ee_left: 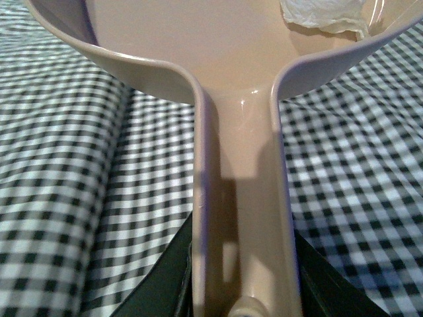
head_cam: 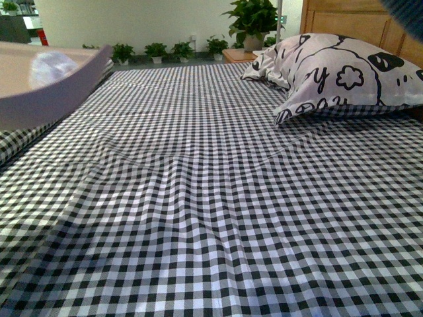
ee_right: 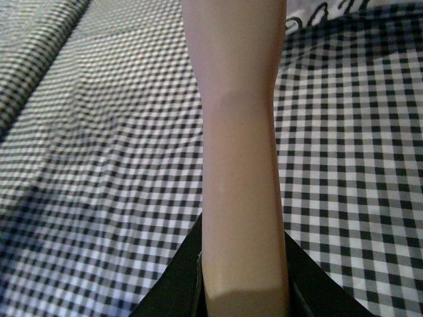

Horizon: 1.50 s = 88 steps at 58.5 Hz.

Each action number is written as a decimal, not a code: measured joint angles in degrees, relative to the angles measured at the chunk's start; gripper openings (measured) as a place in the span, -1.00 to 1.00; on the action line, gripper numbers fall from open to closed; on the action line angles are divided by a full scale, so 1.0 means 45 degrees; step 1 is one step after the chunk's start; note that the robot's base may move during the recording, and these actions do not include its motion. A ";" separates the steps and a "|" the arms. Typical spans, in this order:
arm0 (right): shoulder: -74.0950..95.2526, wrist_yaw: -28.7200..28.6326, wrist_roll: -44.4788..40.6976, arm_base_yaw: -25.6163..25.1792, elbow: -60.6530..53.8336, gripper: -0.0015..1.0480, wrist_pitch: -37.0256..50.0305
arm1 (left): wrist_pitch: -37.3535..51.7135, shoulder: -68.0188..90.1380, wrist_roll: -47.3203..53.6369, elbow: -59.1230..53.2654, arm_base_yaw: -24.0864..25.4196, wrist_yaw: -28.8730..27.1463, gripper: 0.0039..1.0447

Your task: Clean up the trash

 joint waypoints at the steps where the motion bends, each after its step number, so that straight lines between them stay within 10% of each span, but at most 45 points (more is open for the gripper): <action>1: -0.0121 -0.0126 0.0015 -0.0049 -0.0015 -0.63 -0.0053 | -0.0019 -0.0160 -0.0083 -0.0049 0.0000 -0.0107 -0.50; 16: -0.3356 -0.2453 0.1375 -0.1001 -0.0874 -0.63 0.0034 | -0.1520 -0.5061 -0.1039 -0.1166 -0.1656 -0.2409 -0.50; 49: -0.7563 -0.3347 0.5382 -0.3774 -0.2443 -0.63 0.1768 | -0.4371 -1.1244 -0.0962 -0.2642 -0.6091 -0.7417 -0.50; 88: -0.7980 -0.3235 0.4886 -0.4095 -0.2443 -0.63 0.1044 | -0.4590 -1.1720 -0.1292 -0.2871 -0.6975 -0.8043 -0.50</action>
